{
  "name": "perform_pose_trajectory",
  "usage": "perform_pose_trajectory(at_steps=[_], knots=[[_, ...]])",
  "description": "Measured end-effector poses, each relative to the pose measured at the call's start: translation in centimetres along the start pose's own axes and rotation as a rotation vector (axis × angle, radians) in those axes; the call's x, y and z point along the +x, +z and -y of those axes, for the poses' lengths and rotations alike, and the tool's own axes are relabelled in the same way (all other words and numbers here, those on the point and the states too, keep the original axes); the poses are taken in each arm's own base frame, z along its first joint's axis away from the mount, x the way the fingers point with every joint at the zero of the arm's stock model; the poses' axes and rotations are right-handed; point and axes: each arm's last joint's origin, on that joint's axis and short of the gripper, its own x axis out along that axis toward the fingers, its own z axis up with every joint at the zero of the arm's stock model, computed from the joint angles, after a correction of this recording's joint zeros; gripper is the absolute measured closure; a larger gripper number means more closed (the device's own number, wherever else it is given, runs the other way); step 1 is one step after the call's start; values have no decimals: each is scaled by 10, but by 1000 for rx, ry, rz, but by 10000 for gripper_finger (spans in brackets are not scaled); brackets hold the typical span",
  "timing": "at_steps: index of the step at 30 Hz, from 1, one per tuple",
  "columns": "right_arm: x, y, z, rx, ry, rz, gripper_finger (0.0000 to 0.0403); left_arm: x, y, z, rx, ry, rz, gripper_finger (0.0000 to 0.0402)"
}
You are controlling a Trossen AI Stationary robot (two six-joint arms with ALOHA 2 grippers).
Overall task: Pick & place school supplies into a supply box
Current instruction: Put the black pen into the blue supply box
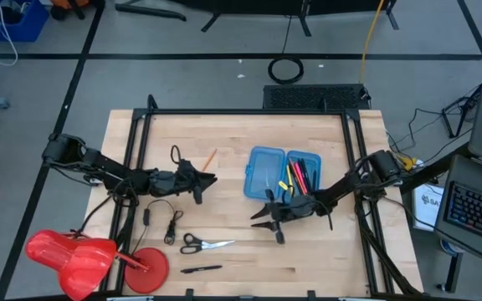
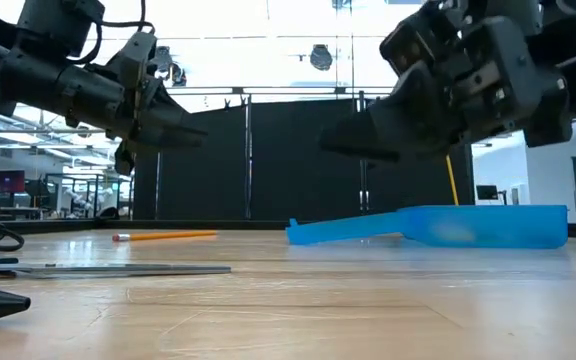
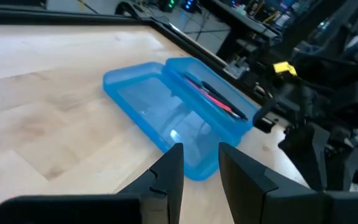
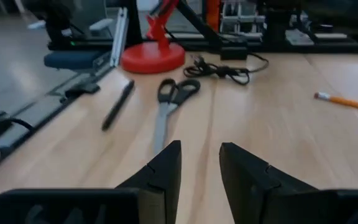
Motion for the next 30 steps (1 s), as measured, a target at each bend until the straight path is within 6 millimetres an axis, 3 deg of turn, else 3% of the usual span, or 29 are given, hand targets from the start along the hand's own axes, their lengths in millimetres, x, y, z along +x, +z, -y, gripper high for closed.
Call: perform_pose_trajectory(at_steps=[5, 9, 21, 30], knots=[[-2, 13, -4, 110, 55, 68, 305, 0, 1, 0, -3, 2, 8, 298], [7, 27, -8, 116, 130, 112, 305, 0, 1, 0, 15, 12, 17, 298], [78, 54, -37, -15, 156, 11, 305, -1, -1, 2, 52, -24, -16, 298], [126, 34, -39, -60, 148, -27, 305, -2, -4, 5, 130, -44, -27, 298]])
